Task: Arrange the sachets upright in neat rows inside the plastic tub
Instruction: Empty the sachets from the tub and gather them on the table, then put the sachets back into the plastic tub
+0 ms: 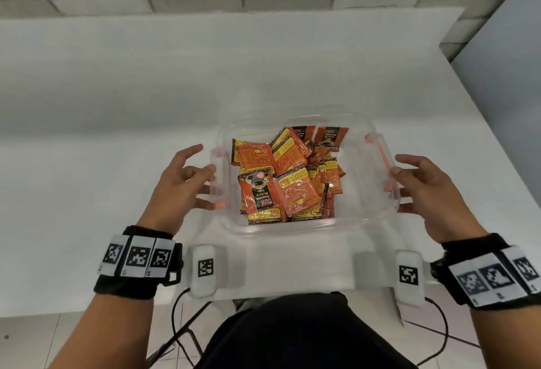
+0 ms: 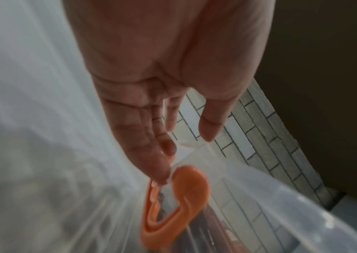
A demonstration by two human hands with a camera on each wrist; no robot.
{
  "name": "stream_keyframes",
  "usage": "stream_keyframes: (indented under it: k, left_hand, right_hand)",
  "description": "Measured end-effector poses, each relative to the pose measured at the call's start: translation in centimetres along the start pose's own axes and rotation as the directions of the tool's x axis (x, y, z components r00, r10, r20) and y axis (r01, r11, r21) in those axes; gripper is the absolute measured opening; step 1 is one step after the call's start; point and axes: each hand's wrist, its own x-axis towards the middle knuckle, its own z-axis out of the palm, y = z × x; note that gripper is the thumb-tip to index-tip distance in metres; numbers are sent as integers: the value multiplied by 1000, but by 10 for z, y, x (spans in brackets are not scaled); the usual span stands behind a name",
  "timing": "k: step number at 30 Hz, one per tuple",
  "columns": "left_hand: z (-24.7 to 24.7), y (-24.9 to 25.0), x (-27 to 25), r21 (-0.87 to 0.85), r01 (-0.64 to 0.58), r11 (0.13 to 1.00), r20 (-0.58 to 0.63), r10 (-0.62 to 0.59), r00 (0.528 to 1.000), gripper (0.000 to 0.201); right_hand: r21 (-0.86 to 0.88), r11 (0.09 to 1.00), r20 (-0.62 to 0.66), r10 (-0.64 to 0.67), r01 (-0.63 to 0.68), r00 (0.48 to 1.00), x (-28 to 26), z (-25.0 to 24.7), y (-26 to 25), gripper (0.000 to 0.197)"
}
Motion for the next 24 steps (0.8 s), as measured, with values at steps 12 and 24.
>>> stream_keyframes:
  k: [12,24]
  left_hand:
    - [13,-9,0,99,-40,994,-26,43,999,51]
    - [-5,0,-12,91,-21,996,131,9,991,48]
  right_hand:
    - [-69,993,46,-93,96,995,-12,-10,4,30]
    - [-273,949,-146,-206,160,968,-40,-19,-31,27]
